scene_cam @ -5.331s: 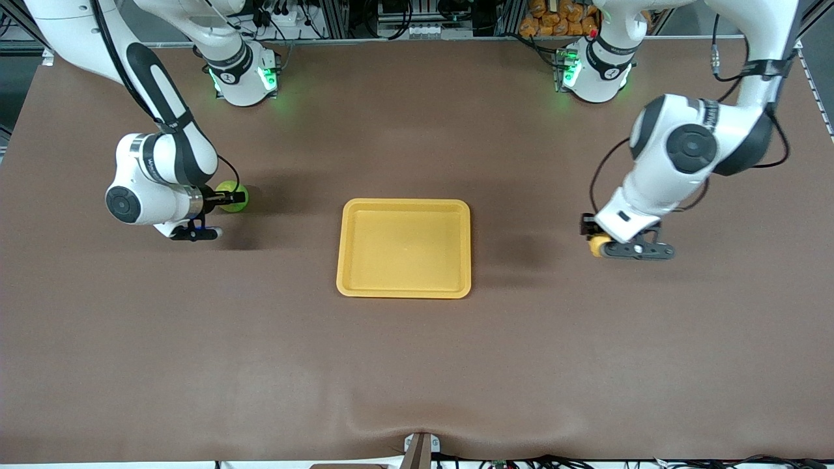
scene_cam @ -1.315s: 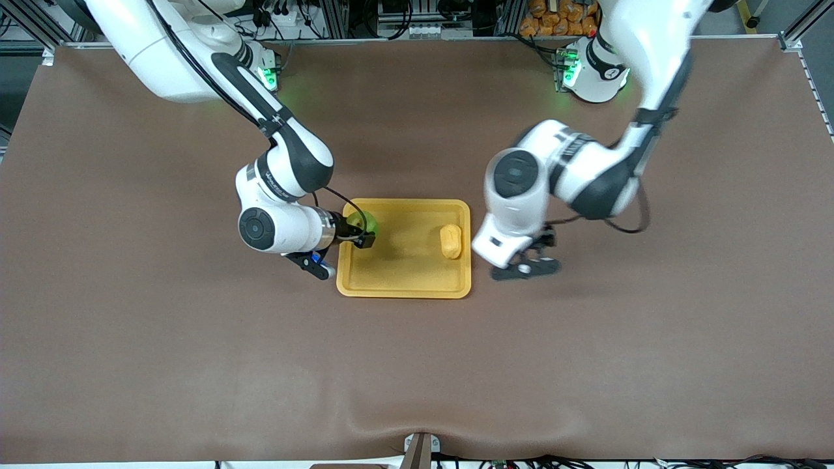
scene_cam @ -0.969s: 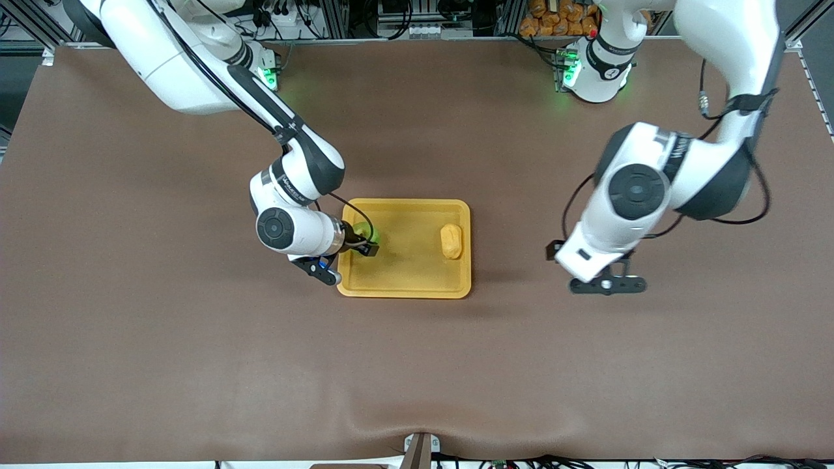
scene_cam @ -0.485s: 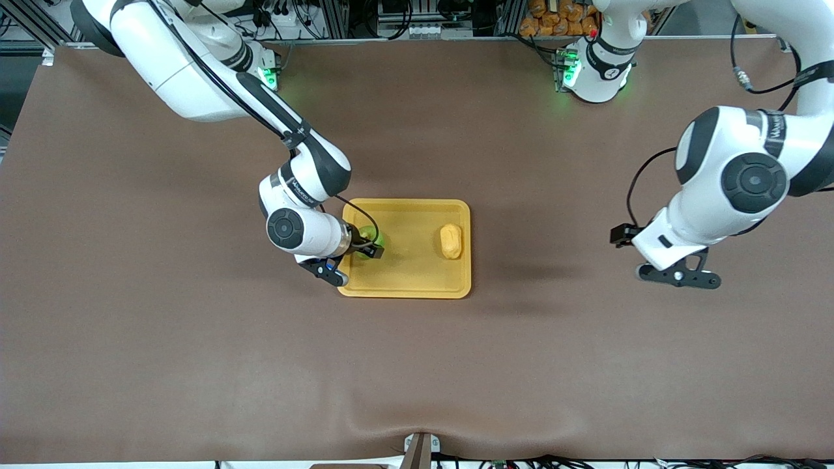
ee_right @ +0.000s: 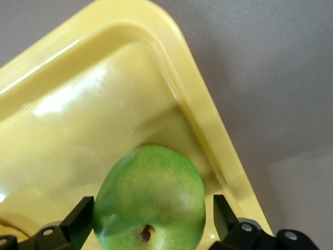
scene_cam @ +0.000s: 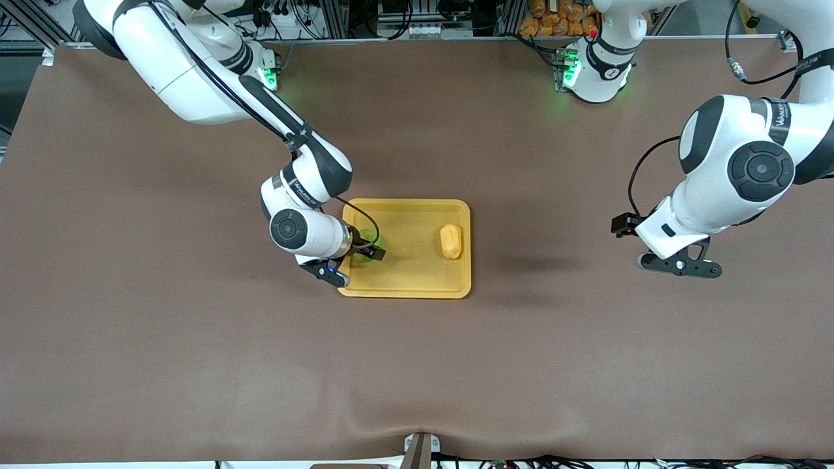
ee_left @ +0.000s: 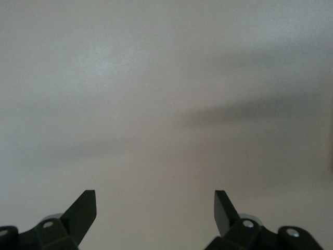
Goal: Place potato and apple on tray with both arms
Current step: 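Release the apple onto the tray with the right gripper and lift away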
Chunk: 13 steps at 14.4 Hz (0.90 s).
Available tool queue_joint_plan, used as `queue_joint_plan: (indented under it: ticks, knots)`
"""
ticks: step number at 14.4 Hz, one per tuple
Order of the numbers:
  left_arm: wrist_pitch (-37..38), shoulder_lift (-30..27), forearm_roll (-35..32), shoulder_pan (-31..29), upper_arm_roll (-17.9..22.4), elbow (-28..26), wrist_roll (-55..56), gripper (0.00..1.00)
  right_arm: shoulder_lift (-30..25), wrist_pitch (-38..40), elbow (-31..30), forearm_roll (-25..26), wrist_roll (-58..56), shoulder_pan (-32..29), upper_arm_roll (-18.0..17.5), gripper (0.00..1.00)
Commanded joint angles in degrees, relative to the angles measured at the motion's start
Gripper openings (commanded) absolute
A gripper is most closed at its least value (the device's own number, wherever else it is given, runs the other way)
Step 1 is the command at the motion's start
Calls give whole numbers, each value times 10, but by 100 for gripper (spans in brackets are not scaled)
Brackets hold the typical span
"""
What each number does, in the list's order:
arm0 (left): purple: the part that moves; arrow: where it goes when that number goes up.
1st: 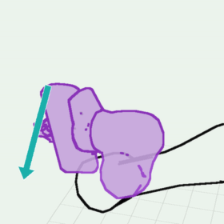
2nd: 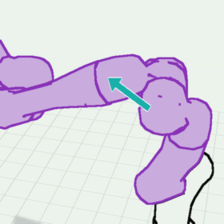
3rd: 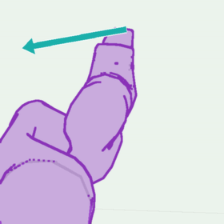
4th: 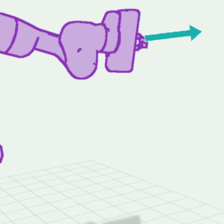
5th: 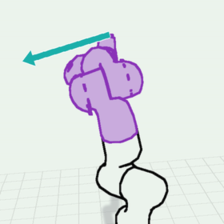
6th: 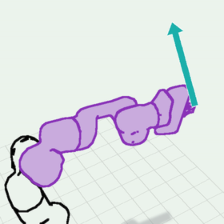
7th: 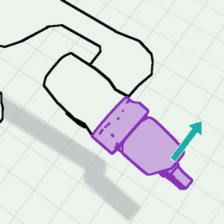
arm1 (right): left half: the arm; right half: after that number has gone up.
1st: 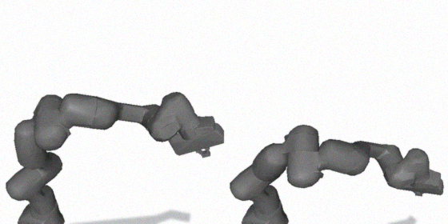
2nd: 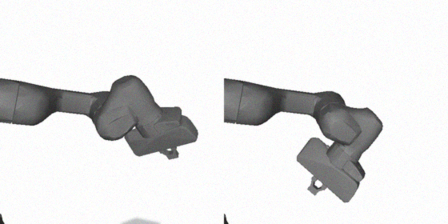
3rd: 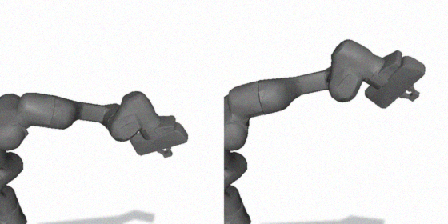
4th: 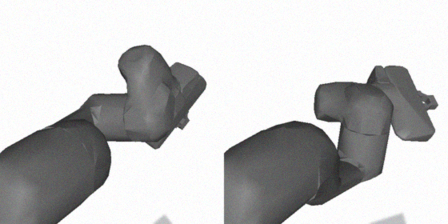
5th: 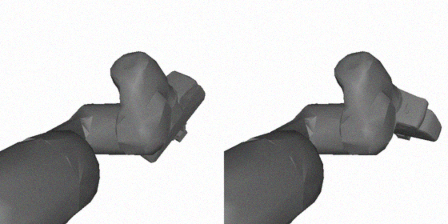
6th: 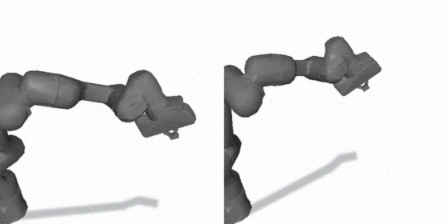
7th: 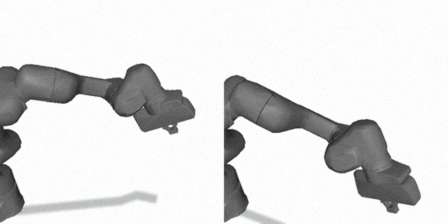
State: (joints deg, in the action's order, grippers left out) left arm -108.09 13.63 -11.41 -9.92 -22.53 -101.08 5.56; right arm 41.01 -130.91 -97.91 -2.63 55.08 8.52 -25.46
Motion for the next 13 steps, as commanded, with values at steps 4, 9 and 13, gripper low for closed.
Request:
queue_joint_plan:
  ticks: [4, 9, 13]
  knots:
    - [0, -33, 28, -8, -2, 9, -28, 100, -1, 100, 57, -25, 11, -22, -27, 100]
    - [1, -55, 43, -20, -1, 12, -32, 100, -4, 275, 150, -28, 16, -32, -27, 100]
    - [23, -82, 50, 32, 49, 8, -35, 100, -26, 354, 162, -28, 13, -38, -26, 100]
